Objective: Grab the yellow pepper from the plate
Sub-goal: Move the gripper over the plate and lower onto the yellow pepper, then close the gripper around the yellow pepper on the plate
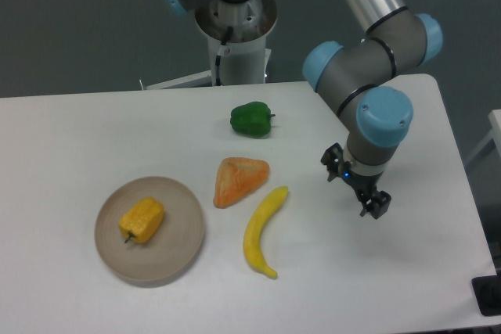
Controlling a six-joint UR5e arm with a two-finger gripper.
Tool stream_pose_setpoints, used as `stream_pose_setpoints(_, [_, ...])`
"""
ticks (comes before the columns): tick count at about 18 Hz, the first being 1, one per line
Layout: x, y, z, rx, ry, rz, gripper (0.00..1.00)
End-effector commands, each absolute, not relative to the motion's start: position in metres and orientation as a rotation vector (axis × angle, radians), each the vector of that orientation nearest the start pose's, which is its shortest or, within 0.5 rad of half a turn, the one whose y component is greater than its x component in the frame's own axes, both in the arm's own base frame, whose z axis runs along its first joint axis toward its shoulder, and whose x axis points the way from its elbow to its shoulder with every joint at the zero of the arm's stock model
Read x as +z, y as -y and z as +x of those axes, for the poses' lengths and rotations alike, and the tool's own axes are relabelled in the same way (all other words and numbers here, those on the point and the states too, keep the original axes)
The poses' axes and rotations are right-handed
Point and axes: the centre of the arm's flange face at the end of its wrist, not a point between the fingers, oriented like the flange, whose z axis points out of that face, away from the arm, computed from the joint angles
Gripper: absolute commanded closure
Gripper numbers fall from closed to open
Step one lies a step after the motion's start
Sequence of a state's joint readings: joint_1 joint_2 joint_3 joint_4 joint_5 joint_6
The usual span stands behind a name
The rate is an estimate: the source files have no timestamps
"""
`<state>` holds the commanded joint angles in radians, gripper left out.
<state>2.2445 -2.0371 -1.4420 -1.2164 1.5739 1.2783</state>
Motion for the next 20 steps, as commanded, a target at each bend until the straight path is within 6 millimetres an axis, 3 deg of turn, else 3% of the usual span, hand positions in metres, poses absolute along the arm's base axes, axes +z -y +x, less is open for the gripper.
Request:
stream_pose_setpoints(6, [0.316,-0.641,-0.207,0.022,-0.823,-3.019,0.0])
stream_pose_setpoints(8, [0.32,-0.658,-0.151,-0.006,-0.778,-3.006,0.0])
stream_pose_setpoints(10, [0.312,-0.669,-0.08,-0.054,-0.824,-2.988,0.0])
stream_pose_setpoints(13, [0.309,-0.673,-0.022,-0.067,-0.833,-2.991,0.0])
stream_pose_setpoints(17, [0.302,-0.676,0.016,-0.148,-0.72,-3.012,0.0])
stream_pose_setpoints(20, [0.284,-0.679,0.023,-0.187,-0.625,-3.054,0.0])
